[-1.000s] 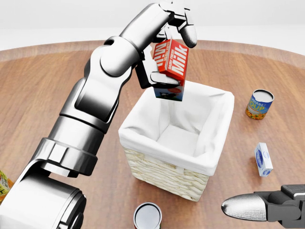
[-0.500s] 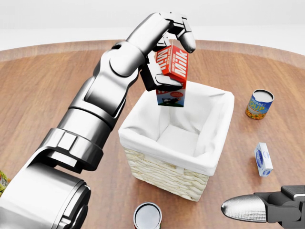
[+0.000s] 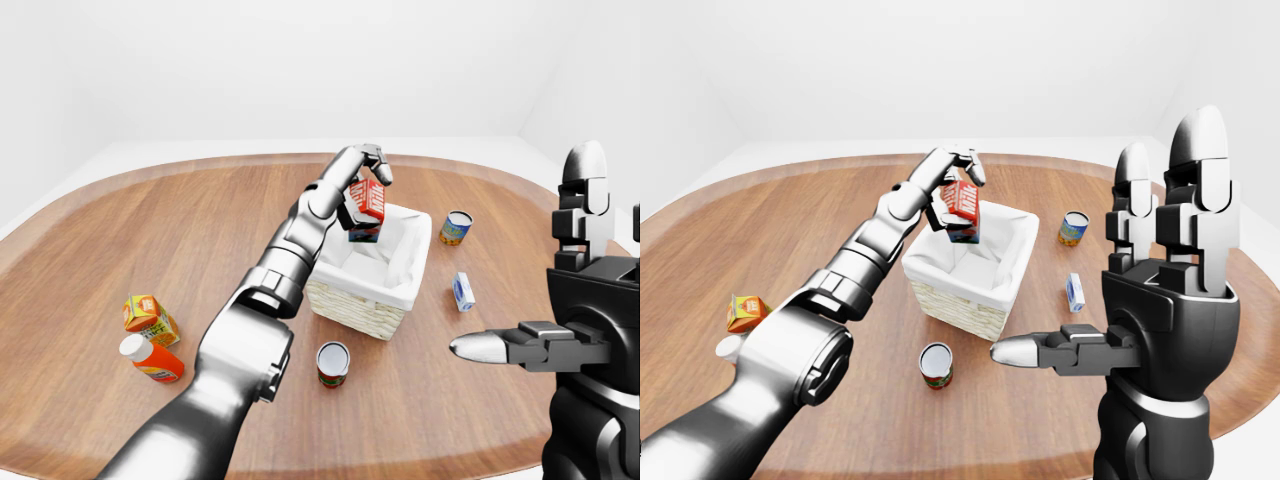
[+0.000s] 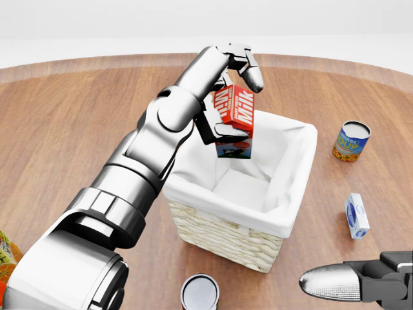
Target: Pick the milk and place it in the basket.
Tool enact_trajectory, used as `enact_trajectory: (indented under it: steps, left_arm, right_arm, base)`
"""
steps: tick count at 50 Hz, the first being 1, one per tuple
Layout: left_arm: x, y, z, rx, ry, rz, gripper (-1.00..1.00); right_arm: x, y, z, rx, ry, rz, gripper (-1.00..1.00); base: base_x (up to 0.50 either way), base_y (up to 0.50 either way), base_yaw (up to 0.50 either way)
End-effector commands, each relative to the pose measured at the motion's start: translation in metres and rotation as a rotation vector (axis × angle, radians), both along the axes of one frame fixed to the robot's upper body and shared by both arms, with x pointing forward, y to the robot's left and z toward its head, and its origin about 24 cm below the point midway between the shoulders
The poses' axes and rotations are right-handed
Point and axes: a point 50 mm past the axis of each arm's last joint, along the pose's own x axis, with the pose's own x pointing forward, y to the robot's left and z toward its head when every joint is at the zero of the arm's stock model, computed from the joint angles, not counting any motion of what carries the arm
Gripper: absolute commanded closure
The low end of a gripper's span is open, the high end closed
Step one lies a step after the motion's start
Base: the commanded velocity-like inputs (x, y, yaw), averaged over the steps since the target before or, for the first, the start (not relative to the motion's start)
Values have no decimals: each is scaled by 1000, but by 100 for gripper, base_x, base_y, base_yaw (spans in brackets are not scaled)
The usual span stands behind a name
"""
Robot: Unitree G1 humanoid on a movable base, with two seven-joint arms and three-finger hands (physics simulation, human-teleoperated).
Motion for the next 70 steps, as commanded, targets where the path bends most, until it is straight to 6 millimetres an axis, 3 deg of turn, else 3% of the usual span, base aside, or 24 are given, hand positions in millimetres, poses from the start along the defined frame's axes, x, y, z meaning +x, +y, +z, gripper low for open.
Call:
enact_trajectory:
  steps: [1, 41, 53, 70]
  left_arm:
    - [-2, -2, 0, -62, -31, 12, 100]
    - [4, 7, -17, -46, 31, 107, 100]
    - [3, 10, -32, -25, 67, 114, 100]
    - [0, 3, -32, -28, 70, 92, 100]
  right_arm:
    - [0, 0, 0, 0, 2, 1, -100]
    - [-1, 2, -2, -5, 10, 9, -100]
    - [-2, 3, -2, -8, 15, 13, -100]
    - [-4, 3, 0, -10, -2, 14, -100]
  base:
    - [0, 0, 0]
    - [0, 0, 0]
    - [0, 0, 0]
    - [0, 0, 0]
